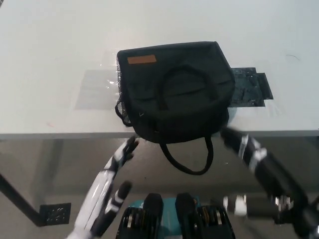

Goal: A soft travel bag is kept infront of the robot in the middle of the desk and the robot uses both its hands to press it to reduce its size

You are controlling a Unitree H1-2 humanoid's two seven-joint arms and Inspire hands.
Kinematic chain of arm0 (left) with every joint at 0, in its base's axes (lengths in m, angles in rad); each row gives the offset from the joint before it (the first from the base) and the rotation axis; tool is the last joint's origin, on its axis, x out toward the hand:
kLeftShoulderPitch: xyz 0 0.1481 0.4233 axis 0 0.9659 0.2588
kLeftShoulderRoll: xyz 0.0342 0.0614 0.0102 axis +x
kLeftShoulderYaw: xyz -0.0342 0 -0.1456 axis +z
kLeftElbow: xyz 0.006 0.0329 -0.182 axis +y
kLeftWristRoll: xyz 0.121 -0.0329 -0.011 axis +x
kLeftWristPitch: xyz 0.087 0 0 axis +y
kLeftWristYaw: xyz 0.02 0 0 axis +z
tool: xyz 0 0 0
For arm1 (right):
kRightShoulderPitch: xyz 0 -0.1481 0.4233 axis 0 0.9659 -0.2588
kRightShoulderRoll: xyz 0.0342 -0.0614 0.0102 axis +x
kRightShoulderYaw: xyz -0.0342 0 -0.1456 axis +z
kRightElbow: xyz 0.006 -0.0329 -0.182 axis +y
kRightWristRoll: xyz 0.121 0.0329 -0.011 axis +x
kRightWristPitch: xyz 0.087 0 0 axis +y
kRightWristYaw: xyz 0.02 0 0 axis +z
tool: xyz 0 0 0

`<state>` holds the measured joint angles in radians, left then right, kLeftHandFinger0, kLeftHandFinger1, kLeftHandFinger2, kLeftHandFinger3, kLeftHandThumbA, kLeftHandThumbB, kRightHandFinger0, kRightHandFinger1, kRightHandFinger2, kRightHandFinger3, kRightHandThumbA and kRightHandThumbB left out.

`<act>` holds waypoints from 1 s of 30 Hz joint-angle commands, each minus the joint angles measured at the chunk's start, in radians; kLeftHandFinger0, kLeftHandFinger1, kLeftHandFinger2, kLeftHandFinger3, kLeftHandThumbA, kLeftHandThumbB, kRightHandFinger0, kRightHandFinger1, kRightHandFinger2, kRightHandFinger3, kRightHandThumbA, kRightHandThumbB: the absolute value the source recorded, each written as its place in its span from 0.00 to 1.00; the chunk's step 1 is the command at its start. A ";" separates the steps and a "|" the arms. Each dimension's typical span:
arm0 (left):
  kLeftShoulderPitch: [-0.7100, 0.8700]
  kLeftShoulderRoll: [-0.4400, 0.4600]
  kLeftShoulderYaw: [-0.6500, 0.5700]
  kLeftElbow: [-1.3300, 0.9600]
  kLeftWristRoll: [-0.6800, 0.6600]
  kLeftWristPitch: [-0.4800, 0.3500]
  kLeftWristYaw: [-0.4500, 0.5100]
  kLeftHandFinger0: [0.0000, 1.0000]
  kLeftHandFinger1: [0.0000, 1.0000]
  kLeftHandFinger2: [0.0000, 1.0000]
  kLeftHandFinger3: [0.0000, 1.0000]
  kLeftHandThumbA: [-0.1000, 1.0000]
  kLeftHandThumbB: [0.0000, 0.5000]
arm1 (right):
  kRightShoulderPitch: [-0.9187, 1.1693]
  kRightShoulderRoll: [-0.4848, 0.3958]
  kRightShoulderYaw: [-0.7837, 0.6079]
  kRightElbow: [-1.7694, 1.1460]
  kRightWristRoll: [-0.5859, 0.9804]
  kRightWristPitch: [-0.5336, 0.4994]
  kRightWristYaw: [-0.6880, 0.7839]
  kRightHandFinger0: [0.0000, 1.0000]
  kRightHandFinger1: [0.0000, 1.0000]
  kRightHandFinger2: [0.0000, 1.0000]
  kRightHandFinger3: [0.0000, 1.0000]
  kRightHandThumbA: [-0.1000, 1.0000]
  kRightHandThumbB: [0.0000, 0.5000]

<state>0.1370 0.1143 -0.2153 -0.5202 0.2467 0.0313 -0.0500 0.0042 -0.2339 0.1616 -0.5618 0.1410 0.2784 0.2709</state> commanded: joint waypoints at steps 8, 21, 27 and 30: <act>0.156 0.075 0.118 0.075 -0.158 -0.339 0.025 1.00 1.00 1.00 1.00 1.00 0.34 | 0.291 0.186 -0.065 0.070 0.078 -0.497 -0.038 1.00 1.00 1.00 1.00 1.00 0.42; -0.038 0.055 0.110 0.593 0.000 -0.390 0.087 1.00 1.00 1.00 1.00 1.00 0.49 | 0.093 0.247 -0.125 0.646 -0.076 -0.664 -0.124 1.00 1.00 1.00 1.00 1.00 0.46; 0.111 0.061 0.095 0.653 0.002 -0.489 0.082 1.00 1.00 1.00 1.00 1.00 0.46 | 0.239 0.266 -0.097 0.711 -0.064 -0.748 -0.076 1.00 1.00 1.00 1.00 1.00 0.37; 0.084 0.065 0.115 0.627 -0.039 -0.411 0.046 1.00 1.00 1.00 1.00 1.00 0.51 | 0.204 0.275 -0.099 0.728 -0.031 -0.744 -0.073 1.00 1.00 1.00 1.00 1.00 0.33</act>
<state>0.2087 0.1544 -0.1306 0.0751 0.2234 -0.2178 -0.0478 0.2120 -0.0046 0.0803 0.0945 0.1091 -0.1819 0.2236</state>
